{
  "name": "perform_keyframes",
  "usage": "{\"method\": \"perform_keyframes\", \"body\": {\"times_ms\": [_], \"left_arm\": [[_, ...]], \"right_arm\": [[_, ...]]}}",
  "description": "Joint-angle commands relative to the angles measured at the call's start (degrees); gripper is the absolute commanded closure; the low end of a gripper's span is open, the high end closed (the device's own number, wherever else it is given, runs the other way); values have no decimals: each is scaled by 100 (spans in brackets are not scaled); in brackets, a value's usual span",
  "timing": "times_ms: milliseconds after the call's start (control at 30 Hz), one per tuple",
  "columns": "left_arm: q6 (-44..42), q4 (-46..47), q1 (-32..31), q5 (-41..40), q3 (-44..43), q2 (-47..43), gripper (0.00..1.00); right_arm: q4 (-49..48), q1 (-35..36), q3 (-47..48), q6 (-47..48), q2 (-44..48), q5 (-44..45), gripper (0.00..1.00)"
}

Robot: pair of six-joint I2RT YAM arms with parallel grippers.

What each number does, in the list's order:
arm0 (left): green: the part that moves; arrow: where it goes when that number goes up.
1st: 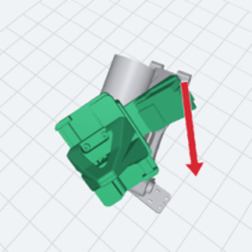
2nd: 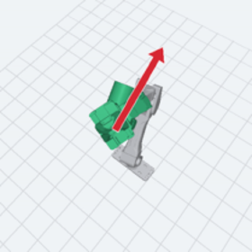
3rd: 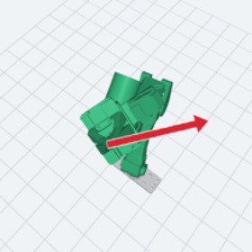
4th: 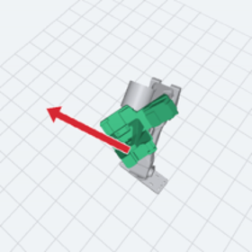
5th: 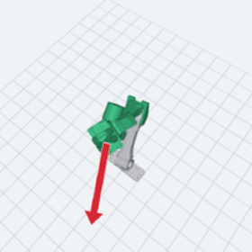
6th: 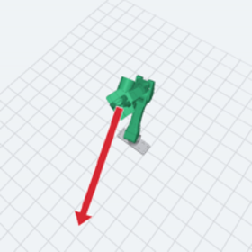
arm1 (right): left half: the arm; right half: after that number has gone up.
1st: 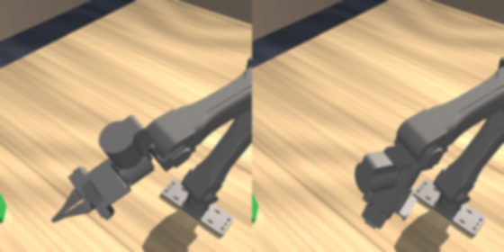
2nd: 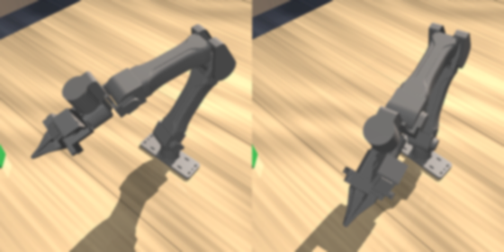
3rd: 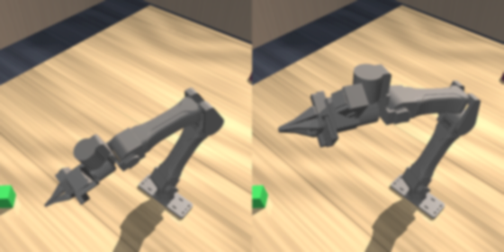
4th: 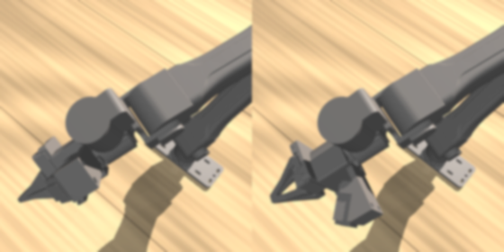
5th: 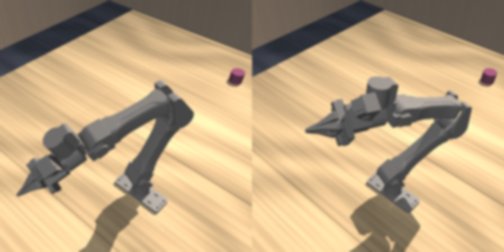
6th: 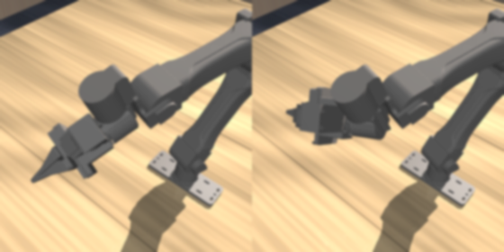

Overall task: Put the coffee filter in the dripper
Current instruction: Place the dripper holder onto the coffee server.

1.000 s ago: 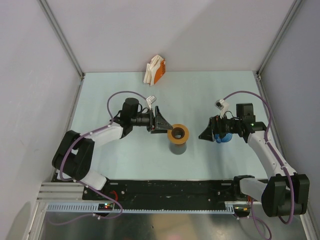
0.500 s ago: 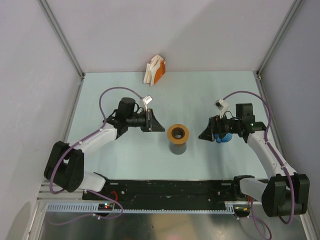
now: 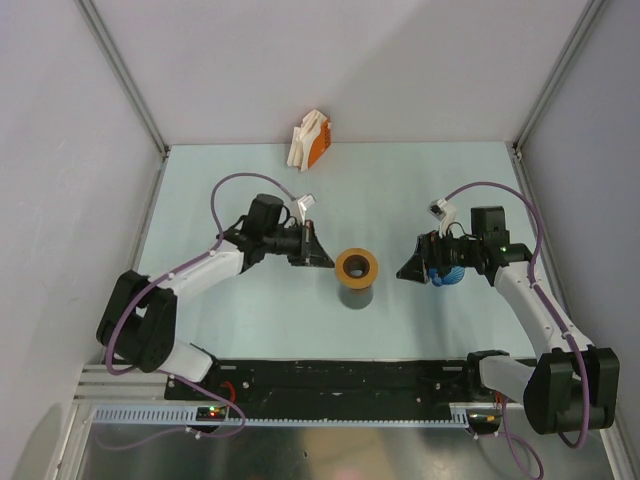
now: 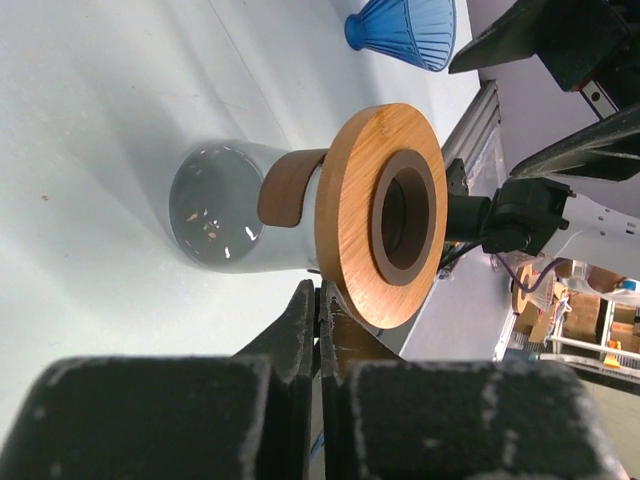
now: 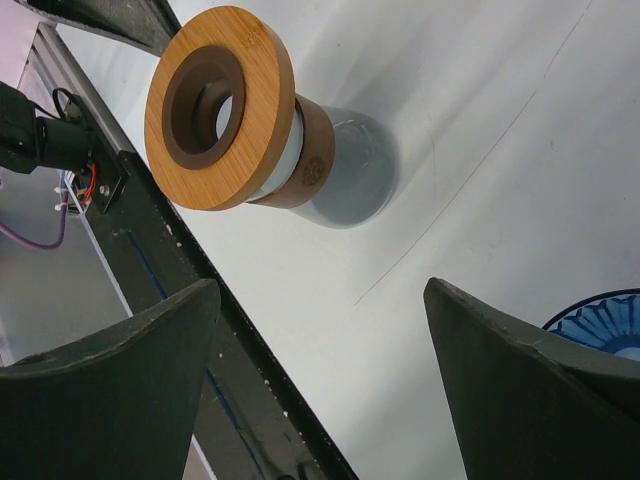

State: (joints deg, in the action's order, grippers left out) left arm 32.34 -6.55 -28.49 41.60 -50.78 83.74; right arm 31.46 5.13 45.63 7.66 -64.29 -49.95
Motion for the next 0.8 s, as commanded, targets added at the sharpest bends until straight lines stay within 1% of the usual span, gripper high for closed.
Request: {"method": "perform_keyframes", "body": {"times_ms": [0, 100, 233, 300, 367, 433, 500, 533, 567, 600, 633, 667, 767], "left_arm": [[-179, 41, -126, -16, -258, 7, 99], [-193, 45, -135, -16, -269, 0, 99], [-229, 46, -158, 36, -268, -37, 95], [-248, 28, -155, 0, -257, -59, 89], [-330, -56, -123, -62, -237, -106, 75], [-442, -140, -8, -104, -201, -219, 58], [-653, -208, 188, -151, -142, -478, 40], [-809, -238, 306, -257, -107, -625, 29], [-1002, -266, 391, -354, -54, -879, 22], [-1156, -289, 486, -557, -10, -1085, 11], [-1342, -327, 547, -759, 47, -1394, 6], [-1479, -372, 626, -970, 80, -1650, 3], [-1867, -824, 921, -1319, -31, -2263, 1]], "right_arm": [[-84, 19, 52, 16, 48, 3, 11], [-87, 23, 52, 15, 42, 3, 11], [-83, 21, 51, 16, 56, 19, 11], [-82, 23, 51, 25, 68, 36, 11], [-82, -14, 60, 64, 113, 64, 11], [85, -124, 144, 290, 179, 163, 11], [525, -334, 334, 673, 252, 373, 11], [706, -529, 417, 855, 300, 482, 11], [924, -683, 520, 1081, 341, 594, 11], [1086, -884, 633, 1309, 406, 677, 11], [1277, -1045, 711, 1462, 464, 775, 11], [1412, -1218, 795, 1609, 529, 851, 11], [1699, -1586, 896, 1784, 565, 1258, 11]]}}
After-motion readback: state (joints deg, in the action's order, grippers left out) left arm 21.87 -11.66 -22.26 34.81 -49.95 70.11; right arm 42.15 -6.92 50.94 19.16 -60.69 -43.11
